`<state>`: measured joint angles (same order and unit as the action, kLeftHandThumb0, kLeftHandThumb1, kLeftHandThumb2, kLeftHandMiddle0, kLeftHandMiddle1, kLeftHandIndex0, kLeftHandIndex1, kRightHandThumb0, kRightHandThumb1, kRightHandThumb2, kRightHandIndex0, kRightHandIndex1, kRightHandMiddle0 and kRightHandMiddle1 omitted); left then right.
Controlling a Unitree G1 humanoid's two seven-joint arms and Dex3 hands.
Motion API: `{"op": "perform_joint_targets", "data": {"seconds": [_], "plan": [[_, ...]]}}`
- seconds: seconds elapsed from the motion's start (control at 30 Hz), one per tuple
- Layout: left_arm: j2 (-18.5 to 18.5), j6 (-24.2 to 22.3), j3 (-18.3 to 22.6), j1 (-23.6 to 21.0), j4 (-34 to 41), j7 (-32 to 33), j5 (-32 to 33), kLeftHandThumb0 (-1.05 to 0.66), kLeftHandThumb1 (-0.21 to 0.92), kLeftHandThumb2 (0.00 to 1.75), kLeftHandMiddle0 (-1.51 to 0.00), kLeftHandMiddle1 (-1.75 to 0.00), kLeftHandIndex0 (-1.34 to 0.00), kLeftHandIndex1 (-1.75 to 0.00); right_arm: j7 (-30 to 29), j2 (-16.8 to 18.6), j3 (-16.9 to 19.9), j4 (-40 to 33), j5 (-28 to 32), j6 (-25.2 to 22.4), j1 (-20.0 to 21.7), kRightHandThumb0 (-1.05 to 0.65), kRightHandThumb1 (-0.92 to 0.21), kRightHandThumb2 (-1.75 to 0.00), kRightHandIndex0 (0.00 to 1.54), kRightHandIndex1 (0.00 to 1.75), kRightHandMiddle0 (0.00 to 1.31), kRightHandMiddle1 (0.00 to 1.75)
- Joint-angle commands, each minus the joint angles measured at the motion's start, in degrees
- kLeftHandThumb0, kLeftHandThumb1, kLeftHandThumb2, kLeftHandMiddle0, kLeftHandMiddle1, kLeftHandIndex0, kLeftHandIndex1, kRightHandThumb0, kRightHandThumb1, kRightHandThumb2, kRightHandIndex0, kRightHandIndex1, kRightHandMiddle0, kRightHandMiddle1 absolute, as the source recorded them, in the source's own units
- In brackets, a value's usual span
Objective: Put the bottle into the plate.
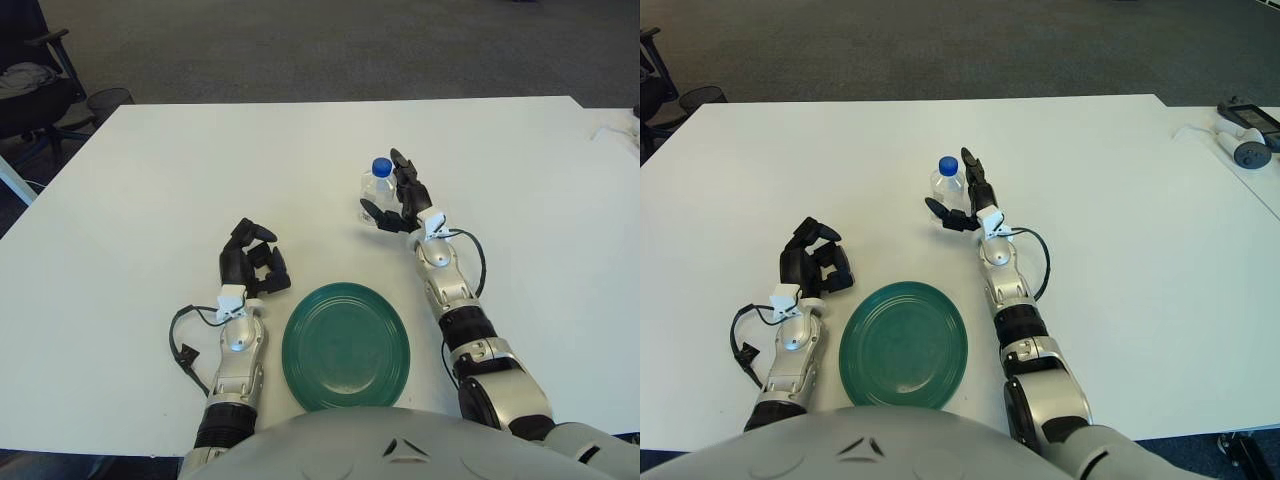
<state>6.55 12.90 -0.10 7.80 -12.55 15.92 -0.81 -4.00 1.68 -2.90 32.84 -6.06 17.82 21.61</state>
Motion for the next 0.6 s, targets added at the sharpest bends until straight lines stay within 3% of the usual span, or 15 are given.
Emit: {"op": "perform_joint_targets", "data": {"seconds": [0.0,0.33,0.57], "plan": [[1.79,-1.13,0.17,1.52,-1.92,0.25,0.05,-0.59,0.05,1.65,-1.33,-1.75,-0.84,-1.75,-1.16,0.05,0.19,2.23,-0.62,-0.76,1.62,-1.01,-0.66,-0.43,0.03,0.05,0.0,0.1],[1.78,-0.9,0.0,1.58,-1.79,1.15,-0.85,-0.59,0.05,1.65,-1.33,-1.75,-0.84,-1.75,-2.74,0.01,-0.1,7.03,-1.1,-0.54,3.97,-1.05,-0.81,-0.26,0.0,0.05,0.0,0.03],[1.8,-0.55,-0.14,1.65,-1.83,1.9,-1.76,-0.59,0.05,1.64,-1.34,-1.75,-0.84,-1.75,-3.53,-0.05,-0.46,9.89,-1.71,0.14,5.3,-1.05,-0.86,-0.23,0.0,0.04,0.0,0.0]]}}
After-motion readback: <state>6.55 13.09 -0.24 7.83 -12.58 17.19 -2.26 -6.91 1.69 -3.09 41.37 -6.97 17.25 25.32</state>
